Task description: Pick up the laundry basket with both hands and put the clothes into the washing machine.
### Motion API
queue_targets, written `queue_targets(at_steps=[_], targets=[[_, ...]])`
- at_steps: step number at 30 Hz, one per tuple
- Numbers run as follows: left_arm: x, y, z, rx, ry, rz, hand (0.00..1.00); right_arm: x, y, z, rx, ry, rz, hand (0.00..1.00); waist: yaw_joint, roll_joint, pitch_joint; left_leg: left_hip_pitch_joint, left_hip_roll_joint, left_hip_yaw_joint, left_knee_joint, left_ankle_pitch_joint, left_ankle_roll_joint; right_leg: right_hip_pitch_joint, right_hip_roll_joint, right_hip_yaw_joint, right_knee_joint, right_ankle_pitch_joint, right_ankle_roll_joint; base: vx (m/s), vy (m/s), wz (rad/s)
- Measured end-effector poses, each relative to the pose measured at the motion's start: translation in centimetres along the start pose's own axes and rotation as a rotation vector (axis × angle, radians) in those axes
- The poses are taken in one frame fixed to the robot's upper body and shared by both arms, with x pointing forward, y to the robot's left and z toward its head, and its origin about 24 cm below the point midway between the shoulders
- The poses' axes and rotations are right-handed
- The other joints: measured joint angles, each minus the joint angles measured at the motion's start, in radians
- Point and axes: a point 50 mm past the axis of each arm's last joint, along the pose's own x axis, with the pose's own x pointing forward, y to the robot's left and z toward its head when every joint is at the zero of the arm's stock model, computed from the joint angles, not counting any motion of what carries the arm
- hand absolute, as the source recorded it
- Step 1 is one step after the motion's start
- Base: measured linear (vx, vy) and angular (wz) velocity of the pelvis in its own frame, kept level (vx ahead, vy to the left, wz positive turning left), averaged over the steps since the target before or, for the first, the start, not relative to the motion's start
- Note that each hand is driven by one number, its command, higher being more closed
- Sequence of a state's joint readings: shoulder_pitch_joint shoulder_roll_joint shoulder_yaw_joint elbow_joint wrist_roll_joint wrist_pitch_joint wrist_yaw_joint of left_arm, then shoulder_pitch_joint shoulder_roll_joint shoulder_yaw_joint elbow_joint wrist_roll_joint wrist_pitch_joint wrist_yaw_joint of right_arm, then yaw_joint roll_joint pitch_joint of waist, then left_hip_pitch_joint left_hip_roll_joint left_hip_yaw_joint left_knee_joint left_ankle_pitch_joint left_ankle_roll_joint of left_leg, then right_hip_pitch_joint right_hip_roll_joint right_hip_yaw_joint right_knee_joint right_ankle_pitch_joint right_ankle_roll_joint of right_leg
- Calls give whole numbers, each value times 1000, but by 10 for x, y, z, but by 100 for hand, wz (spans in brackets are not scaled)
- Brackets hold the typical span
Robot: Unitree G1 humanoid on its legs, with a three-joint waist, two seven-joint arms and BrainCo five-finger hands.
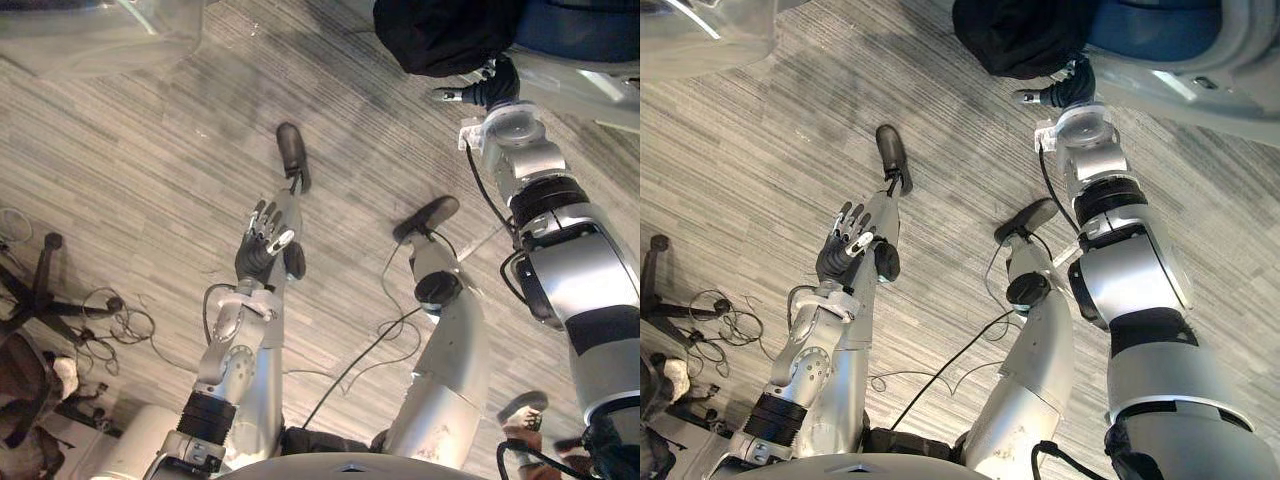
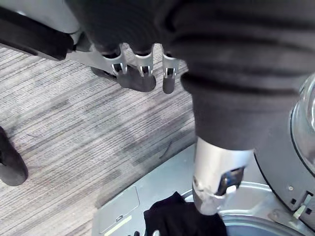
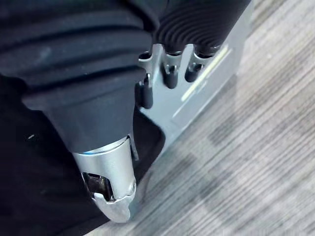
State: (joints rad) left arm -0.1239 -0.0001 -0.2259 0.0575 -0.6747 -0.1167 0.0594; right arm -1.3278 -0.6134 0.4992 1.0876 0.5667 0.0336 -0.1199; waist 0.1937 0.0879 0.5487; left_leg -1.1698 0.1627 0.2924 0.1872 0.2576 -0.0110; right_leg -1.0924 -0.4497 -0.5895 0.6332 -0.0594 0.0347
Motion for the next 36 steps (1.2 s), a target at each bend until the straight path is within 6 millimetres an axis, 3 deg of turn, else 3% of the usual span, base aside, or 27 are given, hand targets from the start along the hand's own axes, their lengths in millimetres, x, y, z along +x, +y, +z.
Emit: queue_targets(at_steps=[4, 5, 8, 10, 11, 13, 16, 21, 24, 30, 31, 32, 33, 34, 35, 36], targets=[[1, -3, 3, -16, -15, -11, 0, -2, 41, 35, 156, -103, 181, 100, 12, 0, 0, -1, 4, -25, -1, 11, -9, -4, -5, -10, 46, -40, -15, -57, -84, 12], [1, -1, 4, -16, -12, -2, 0, -9, 60, 64, 269, -219, 264, 100, 16, 0, 0, -1, 7, -40, -2, 32, -4, -2, -5, -20, 66, -54, -17, -44, -93, 11], [2, 6, 4, -14, -10, 27, 0, -34, 71, 134, 565, -519, 376, 100, 19, 0, 0, 7, 22, -48, 5, 53, 3, 16, 0, -35, 89, -76, -25, -32, -99, 8], [3, 12, 0, -12, 7, 56, 0, -51, 72, 158, 766, -644, 420, 100, 19, 0, 0, 29, 29, -50, 16, 58, 16, 49, 1, -49, 90, -81, -27, -8, -85, 3], [4, 15, -2, -11, 16, 68, 0, -55, 72, 159, 824, -668, 426, 100, 18, 0, 0, 39, 31, -50, 22, 54, 21, 63, 2, -50, 89, -83, -25, -2, -90, 3], [5, 19, -7, -4, 40, 90, 0, -62, 71, 133, 995, -651, 405, 100, 14, 0, -4, 76, 36, -49, 44, 24, 23, 115, 9, -52, 74, -90, -18, -6, -78, -1], [6, 20, -7, 3, 44, 91, 0, -83, 56, 118, 1214, -732, 378, 100, -1, -1, -7, 121, 44, -42, 37, 5, 25, 167, 32, -51, 25, -81, -7, -21, -62, -14], [7, 15, -7, 10, 44, 72, 0, -94, 19, 96, 1383, -819, 169, 100, -4, -1, -28, 137, 49, -17, 37, -9, 27, 190, 53, -44, -43, -38, 15, -12, -35, -13], [7, 11, -9, 9, 52, 70, 0, -94, 13, 90, 1454, -821, 32, 100, 11, -1, -28, 144, 49, -1, 38, -9, 35, 192, 54, -34, -60, -21, 12, -3, -42, -8], [5, 7, -16, -27, 66, 89, 0, -73, -4, 87, 1456, -707, -217, 100, 5, 1, -31, 156, 30, 13, 0, -15, 31, 185, 48, -24, -85, 8, 12, -65, 0, 3], [5, 5, -17, -23, 73, 81, 0, -70, -11, 89, 1438, -708, -240, 100, -1, -5, -36, 144, 18, 27, -1, -53, -14, 177, 36, -21, -112, 15, 12, -101, 44, 16], [5, 4, -18, -21, 77, 75, 0, -68, -16, 93, 1409, -716, -247, 100, -9, -6, -39, 113, 19, 26, 58, -89, -12, 165, 26, -19, -128, 16, 12, -72, 42, -7], [4, 3, -22, -28, 90, 76, 0, -61, -27, 100, 1345, -691, -277, 100, 2, -5, -37, 62, 23, -81, 278, -130, 80, 145, 16, -8, -128, 38, 57, -18, 19, -26], [4, 2, -22, -39, 90, 80, 0, -56, -33, 109, 1264, -681, -290, 100, -9, -1, -38, 73, 16, -65, 235, -180, 30, 117, -11, 26, -83, 65, 67, -4, 15, -30], [4, 2, -19, -43, 75, 80, 0, -53, -34, 112, 1231, -670, -290, 100, -20, 0, -38, 71, 19, -40, 220, -163, 37, 114, -10, 43, -56, 71, 59, 2, 18, -6], [3, 5, -14, -32, 61, 74, 0, -43, -40, 111, 1152, -611, -322, 100, -20, 0, -38, 63, 20, -31, 206, -146, 37, 134, 9, 60, -54, 31, 47, -78, 34, -5]])
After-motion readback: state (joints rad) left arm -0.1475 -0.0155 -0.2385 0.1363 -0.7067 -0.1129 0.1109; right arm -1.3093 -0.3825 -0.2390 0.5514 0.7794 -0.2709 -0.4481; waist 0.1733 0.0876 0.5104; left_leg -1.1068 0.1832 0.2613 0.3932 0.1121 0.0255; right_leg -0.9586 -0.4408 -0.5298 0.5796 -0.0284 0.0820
